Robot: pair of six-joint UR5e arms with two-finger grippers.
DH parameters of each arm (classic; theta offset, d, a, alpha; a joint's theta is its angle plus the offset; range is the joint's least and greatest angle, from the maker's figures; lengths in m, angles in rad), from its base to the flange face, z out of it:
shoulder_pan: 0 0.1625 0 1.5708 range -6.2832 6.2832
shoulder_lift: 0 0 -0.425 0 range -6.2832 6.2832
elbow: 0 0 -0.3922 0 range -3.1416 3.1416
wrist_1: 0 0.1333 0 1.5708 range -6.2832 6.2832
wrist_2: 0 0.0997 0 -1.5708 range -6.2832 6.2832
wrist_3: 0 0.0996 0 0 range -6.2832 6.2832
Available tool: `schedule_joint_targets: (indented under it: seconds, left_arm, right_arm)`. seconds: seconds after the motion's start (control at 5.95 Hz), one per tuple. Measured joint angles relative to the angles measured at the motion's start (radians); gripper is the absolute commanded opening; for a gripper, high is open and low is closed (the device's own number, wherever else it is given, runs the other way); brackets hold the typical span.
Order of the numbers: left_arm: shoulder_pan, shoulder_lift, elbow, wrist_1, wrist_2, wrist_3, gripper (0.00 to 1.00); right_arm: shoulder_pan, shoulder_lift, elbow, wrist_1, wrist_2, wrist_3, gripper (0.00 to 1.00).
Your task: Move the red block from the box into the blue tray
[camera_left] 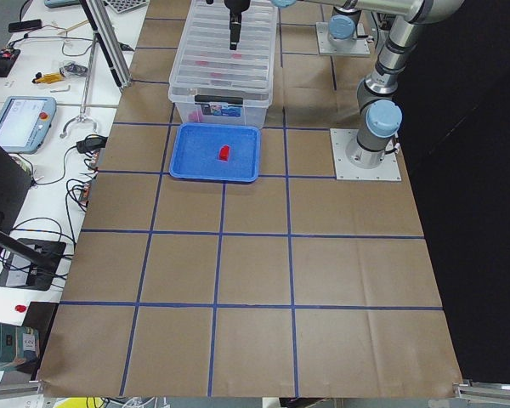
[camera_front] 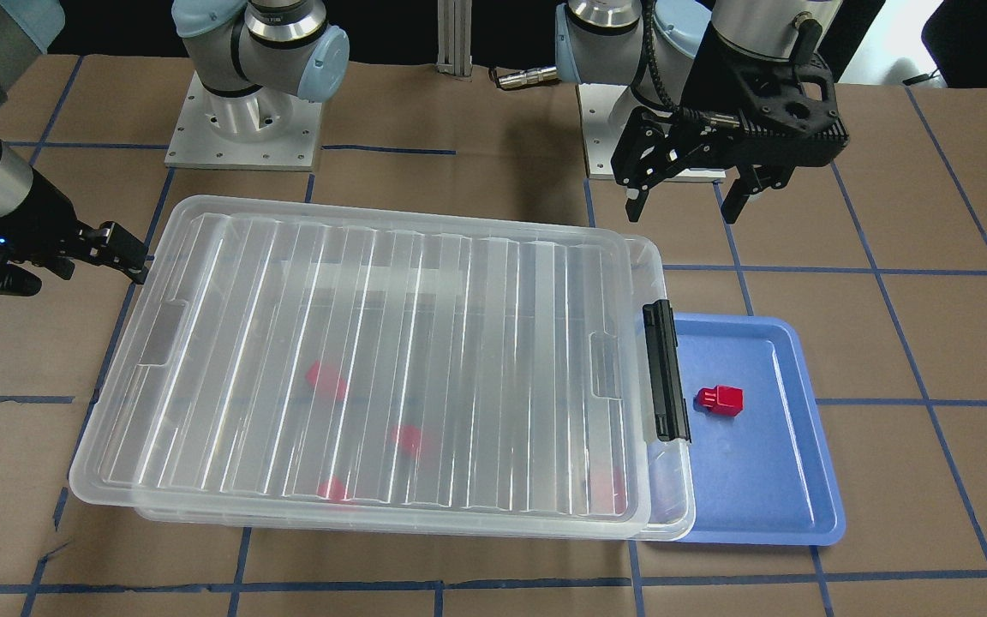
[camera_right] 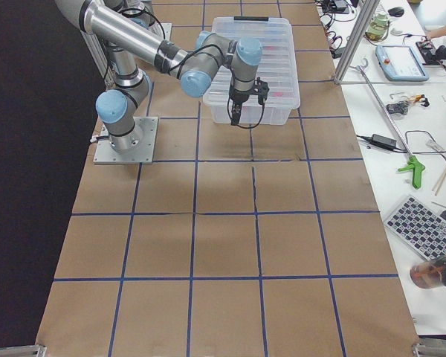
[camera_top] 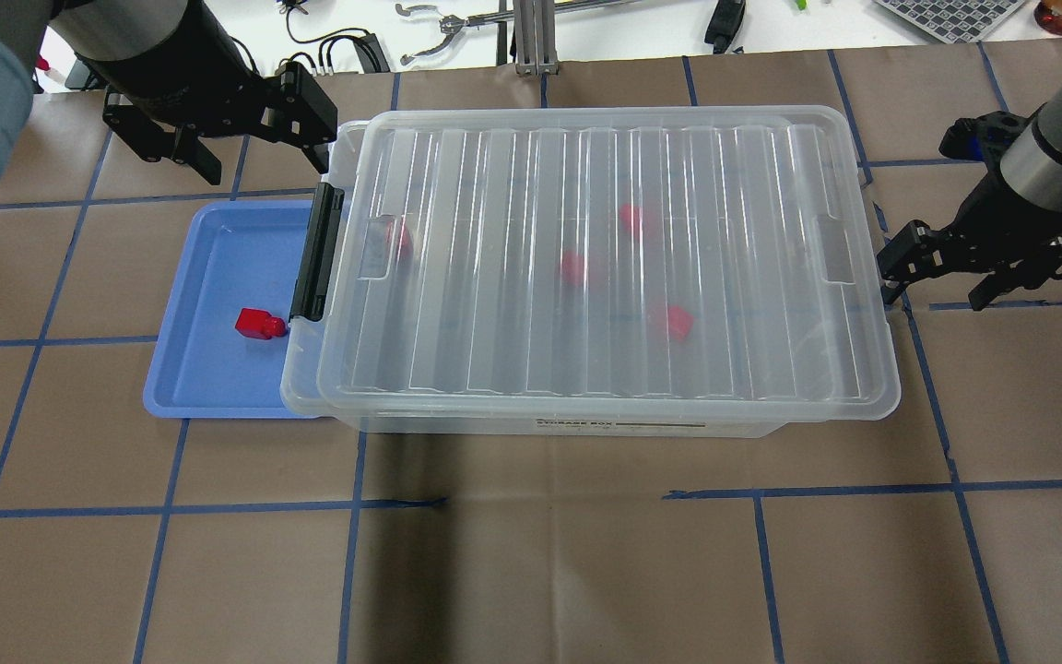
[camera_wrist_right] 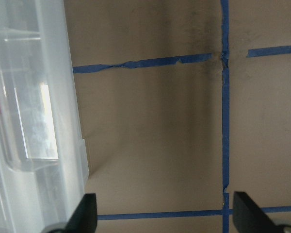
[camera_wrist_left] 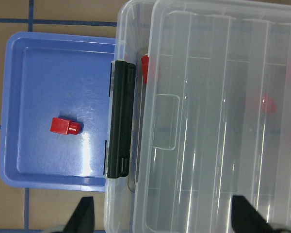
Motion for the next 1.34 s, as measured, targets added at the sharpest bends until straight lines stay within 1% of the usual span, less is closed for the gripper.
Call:
schedule_joint_targets:
  seconds: [0.34, 0.67, 1.01, 1.18, 1.34]
  left_arm:
    - [0.001, 0.001, -0.002, 0.003, 0.000, 0.000, 0.98]
    - [0.006, 0.000, -0.003, 0.004, -0.001, 0.000, 0.98]
    - [0.012, 0.000, -0.003, 0.003, -0.001, 0.001, 0.98]
    - [0.013, 0.000, -0.003, 0.003, -0.001, 0.001, 0.98]
    - [0.013, 0.001, -0.003, 0.003, -0.001, 0.001, 0.98]
  right_arm:
    - [0.010, 0.000, 0.002, 0.000, 0.001, 0.010, 1.00]
    - [0.011, -0.004, 0.017, 0.000, 0.029, 0.016, 1.00]
    - [0.011, -0.007, 0.020, -0.001, 0.037, 0.017, 1.00]
    - [0.011, -0.008, 0.012, -0.002, 0.034, 0.017, 1.00]
    - [0.012, -0.008, -0.016, 0.003, 0.029, 0.017, 1.00]
